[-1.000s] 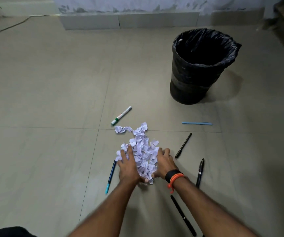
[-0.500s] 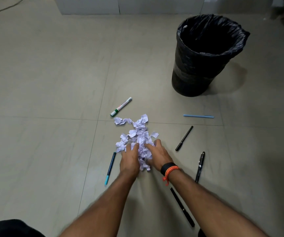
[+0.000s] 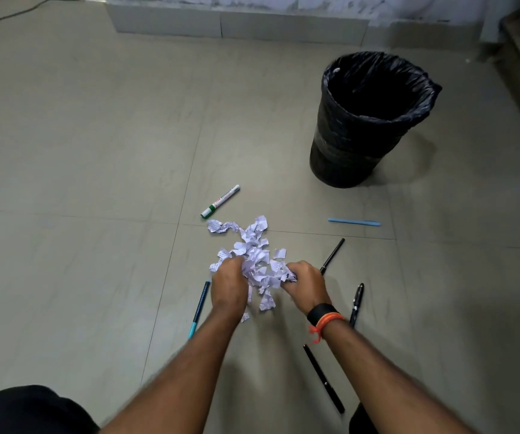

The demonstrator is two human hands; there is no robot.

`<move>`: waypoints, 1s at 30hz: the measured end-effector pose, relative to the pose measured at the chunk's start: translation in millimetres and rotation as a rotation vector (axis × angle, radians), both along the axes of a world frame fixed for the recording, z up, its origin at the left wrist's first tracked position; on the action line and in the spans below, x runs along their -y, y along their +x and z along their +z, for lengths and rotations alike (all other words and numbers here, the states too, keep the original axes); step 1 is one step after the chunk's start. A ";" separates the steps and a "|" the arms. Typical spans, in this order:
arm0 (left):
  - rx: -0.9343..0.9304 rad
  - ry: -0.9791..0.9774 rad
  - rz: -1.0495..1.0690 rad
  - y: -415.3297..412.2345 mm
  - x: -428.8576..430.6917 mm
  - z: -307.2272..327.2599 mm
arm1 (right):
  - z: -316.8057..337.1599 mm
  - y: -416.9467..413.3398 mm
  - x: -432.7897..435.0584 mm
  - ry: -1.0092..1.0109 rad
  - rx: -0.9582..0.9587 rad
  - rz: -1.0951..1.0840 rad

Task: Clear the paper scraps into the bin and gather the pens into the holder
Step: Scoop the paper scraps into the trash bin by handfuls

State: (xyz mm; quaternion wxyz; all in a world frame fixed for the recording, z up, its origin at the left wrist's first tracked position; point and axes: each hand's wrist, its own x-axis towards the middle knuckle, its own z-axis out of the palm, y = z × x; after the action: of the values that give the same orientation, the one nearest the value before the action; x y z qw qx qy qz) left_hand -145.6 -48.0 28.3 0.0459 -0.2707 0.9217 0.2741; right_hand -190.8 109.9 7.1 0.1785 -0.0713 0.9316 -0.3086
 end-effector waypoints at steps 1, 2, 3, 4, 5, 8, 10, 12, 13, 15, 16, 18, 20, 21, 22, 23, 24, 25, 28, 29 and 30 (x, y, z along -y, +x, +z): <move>-0.020 -0.004 0.017 -2.7 1.3 5.5 | 4.0 -0.9 -2.1 -0.016 -0.004 -0.020; -0.032 -0.006 0.030 -5.0 2.8 11.2 | 8.4 -1.7 -4.5 -0.033 -0.009 -0.036; -0.038 -0.007 0.038 -6.9 4.3 17.5 | 13.8 -3.2 -7.1 -0.053 -0.021 -0.051; -0.044 -0.006 0.042 -8.8 5.4 24.5 | 18.5 -4.9 -9.8 -0.083 -0.036 -0.069; -0.054 -0.001 0.043 -10.6 6.4 31.0 | 24.2 -7.5 -11.7 -0.117 -0.048 -0.083; -0.112 0.027 0.055 -21.1 9.9 53.5 | 45.1 -19.8 -13.1 -0.227 -0.071 -0.108; -0.142 0.013 0.029 -35.0 11.6 70.4 | 62.3 -33.1 -13.6 -0.321 -0.078 -0.114; -0.173 -0.027 -0.020 -56.9 11.4 88.0 | 81.7 -49.9 -15.9 -0.383 -0.105 -0.116; -0.190 -0.032 -0.035 -70.3 10.5 97.0 | 92.2 -59.8 -17.4 -0.407 -0.127 -0.118; -0.230 0.005 -0.038 -99.2 5.3 116.7 | 114.3 -81.7 -21.3 -0.443 -0.167 -0.131; -0.235 0.041 -0.034 -114.2 1.0 127.8 | 125.6 -94.3 -24.3 -0.462 -0.187 -0.134; -0.228 0.101 -0.047 -144.5 -8.2 151.5 | 149.1 -121.8 -33.3 -0.489 -0.228 -0.138; -0.203 0.098 -0.120 -175.2 -19.1 177.4 | 173.0 -150.8 -45.6 -0.477 -0.282 -0.141; -0.194 0.064 -0.169 -190.5 -24.8 189.4 | 184.5 -165.6 -51.8 -0.460 -0.311 -0.142; -0.189 0.022 -0.209 -205.1 -31.6 201.6 | 194.5 -180.8 -58.5 -0.450 -0.336 -0.138; -0.191 -0.016 -0.241 -219.5 -39.4 212.6 | 201.1 -198.4 -65.3 -0.439 -0.346 -0.149; -0.190 -0.032 -0.257 -232.6 -47.3 223.0 | 206.5 -214.0 -71.5 -0.427 -0.349 -0.164; -0.182 -0.016 -0.254 -246.8 -54.2 229.9 | 209.9 -229.0 -77.2 -0.417 -0.339 -0.189; -0.116 0.078 -0.231 -280.1 -75.8 243.2 | 215.1 -260.9 -87.9 -0.543 -0.177 -0.293; -0.101 0.117 -0.228 -291.0 -82.3 242.4 | 215.9 -267.4 -89.8 -0.620 -0.087 -0.335; -0.090 0.162 -0.215 -301.0 -88.2 241.4 | 216.5 -272.6 -90.8 -0.684 -0.010 -0.380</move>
State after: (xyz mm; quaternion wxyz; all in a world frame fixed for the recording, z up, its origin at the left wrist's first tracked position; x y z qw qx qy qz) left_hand -446.6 40.2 269.7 0.0554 -0.1530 0.9214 0.3529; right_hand -463.4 200.8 223.6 0.0798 0.0454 0.7724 -0.6285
